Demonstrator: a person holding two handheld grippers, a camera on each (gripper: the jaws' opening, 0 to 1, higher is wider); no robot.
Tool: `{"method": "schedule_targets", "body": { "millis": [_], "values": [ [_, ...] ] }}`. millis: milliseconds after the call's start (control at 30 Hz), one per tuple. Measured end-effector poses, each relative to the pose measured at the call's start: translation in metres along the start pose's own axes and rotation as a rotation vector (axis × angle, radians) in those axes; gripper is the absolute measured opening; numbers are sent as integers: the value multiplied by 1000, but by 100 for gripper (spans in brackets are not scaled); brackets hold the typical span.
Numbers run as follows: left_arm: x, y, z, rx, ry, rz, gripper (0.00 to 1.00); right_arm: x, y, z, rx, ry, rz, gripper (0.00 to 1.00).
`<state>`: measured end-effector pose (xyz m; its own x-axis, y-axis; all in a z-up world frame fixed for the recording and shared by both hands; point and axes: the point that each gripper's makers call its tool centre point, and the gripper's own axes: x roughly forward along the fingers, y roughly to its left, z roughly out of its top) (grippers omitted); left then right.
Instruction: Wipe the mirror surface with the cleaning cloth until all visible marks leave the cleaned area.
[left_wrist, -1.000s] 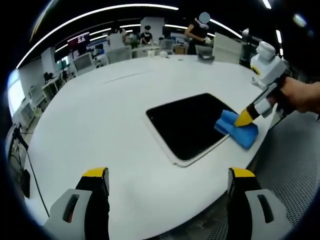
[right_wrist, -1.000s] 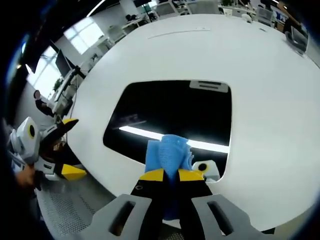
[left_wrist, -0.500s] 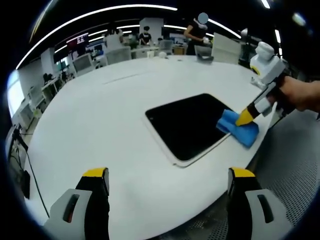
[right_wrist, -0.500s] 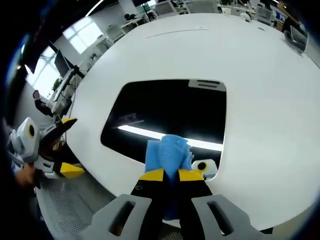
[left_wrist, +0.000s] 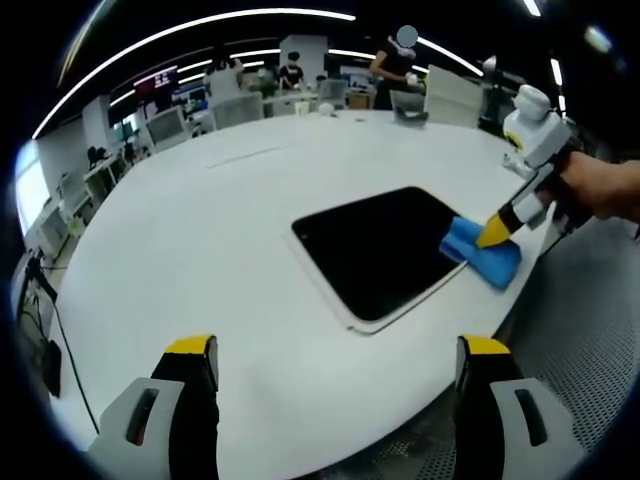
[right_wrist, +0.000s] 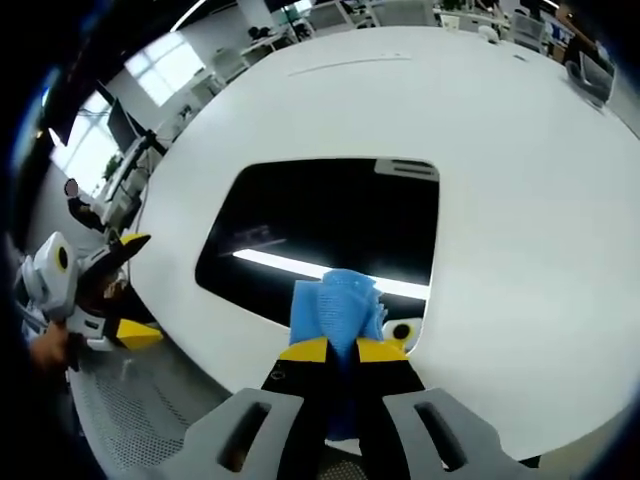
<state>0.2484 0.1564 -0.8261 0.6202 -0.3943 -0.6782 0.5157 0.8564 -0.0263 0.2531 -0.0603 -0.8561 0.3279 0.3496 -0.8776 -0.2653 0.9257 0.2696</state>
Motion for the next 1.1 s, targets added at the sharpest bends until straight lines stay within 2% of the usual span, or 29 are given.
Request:
{"method": "schedule_targets", "body": {
  "millis": [533, 1100],
  "values": [
    [1, 0, 1, 5, 1, 2, 99, -4, -13, 0, 15, -2, -8, 2],
    [1, 0, 0, 1, -2, -1, 99, -4, -14, -1, 20, 10, -22, 2]
  ]
}}
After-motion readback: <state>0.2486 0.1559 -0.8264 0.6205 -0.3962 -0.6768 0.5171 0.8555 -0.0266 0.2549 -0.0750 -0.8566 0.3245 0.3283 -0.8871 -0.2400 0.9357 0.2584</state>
